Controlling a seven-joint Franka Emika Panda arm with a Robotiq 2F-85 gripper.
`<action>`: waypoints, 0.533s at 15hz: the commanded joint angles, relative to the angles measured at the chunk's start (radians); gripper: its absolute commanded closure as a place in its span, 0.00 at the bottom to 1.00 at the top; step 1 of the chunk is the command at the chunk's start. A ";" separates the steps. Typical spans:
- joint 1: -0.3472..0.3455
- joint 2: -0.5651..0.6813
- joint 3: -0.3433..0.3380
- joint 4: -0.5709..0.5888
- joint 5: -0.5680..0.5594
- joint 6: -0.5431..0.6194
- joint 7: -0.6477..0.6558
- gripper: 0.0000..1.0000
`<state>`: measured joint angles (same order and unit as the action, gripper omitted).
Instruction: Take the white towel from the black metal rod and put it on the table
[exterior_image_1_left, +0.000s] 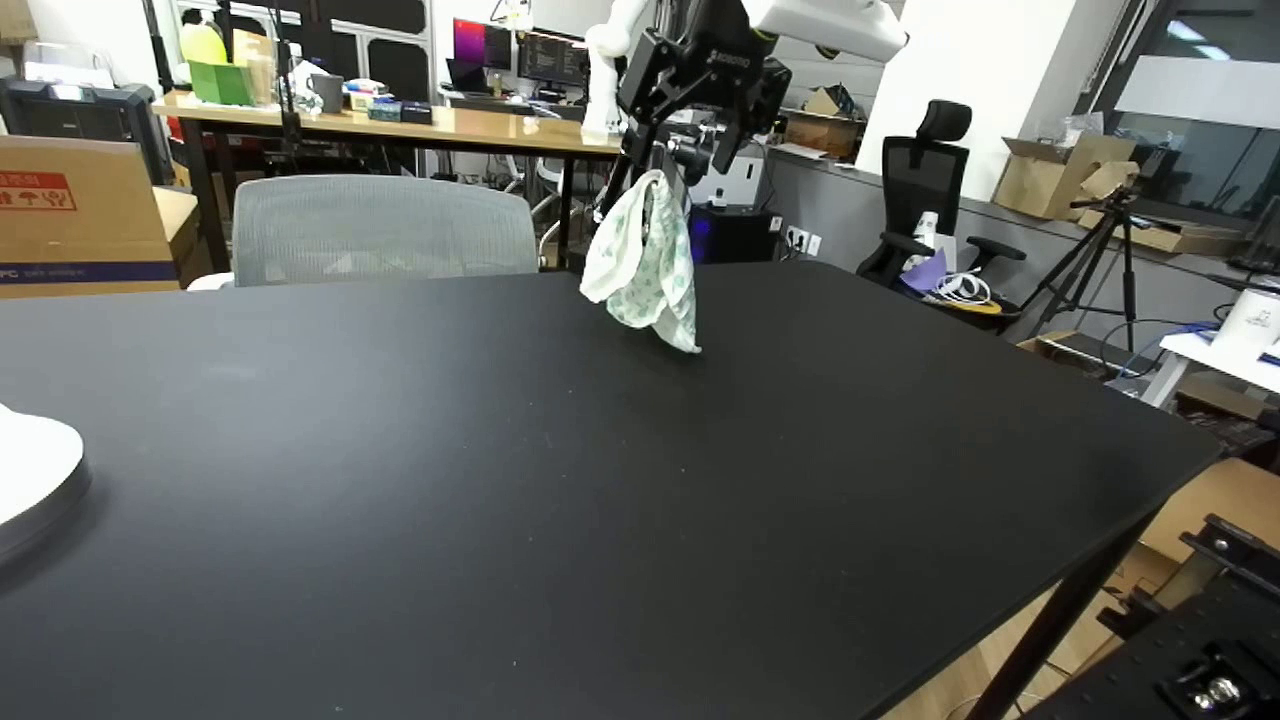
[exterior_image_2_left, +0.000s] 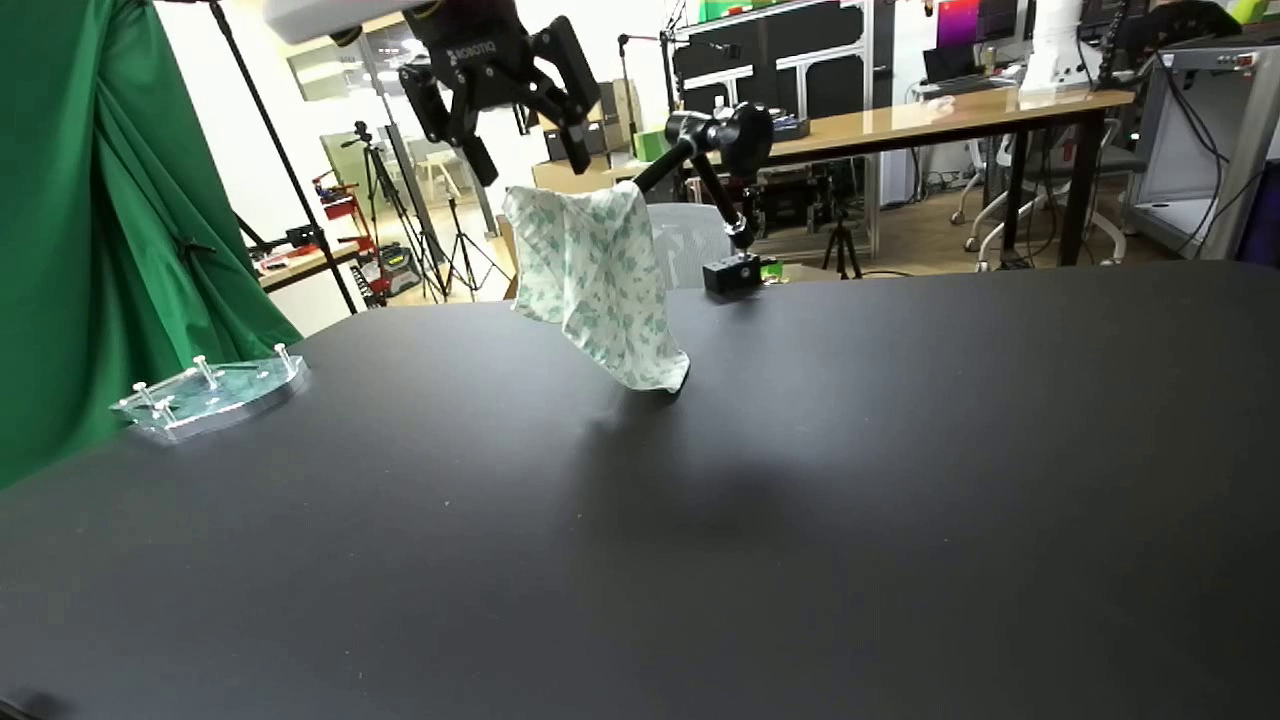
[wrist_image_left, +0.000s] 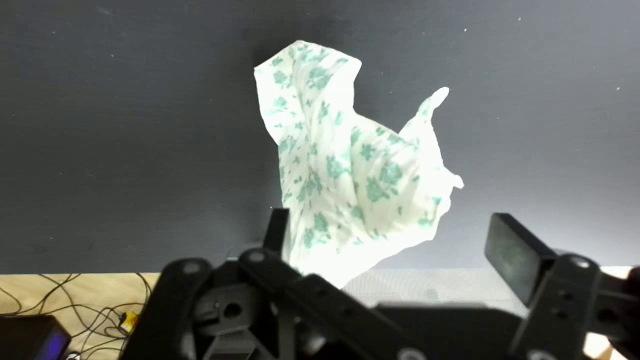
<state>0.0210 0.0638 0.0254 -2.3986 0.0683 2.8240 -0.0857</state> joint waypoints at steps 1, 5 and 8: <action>0.004 0.018 0.013 0.028 0.026 -0.025 0.024 0.25; 0.004 0.023 0.016 0.028 0.024 -0.028 0.026 0.49; 0.003 0.025 0.016 0.029 0.024 -0.032 0.024 0.69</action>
<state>0.0240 0.0776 0.0387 -2.3955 0.0829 2.8133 -0.0857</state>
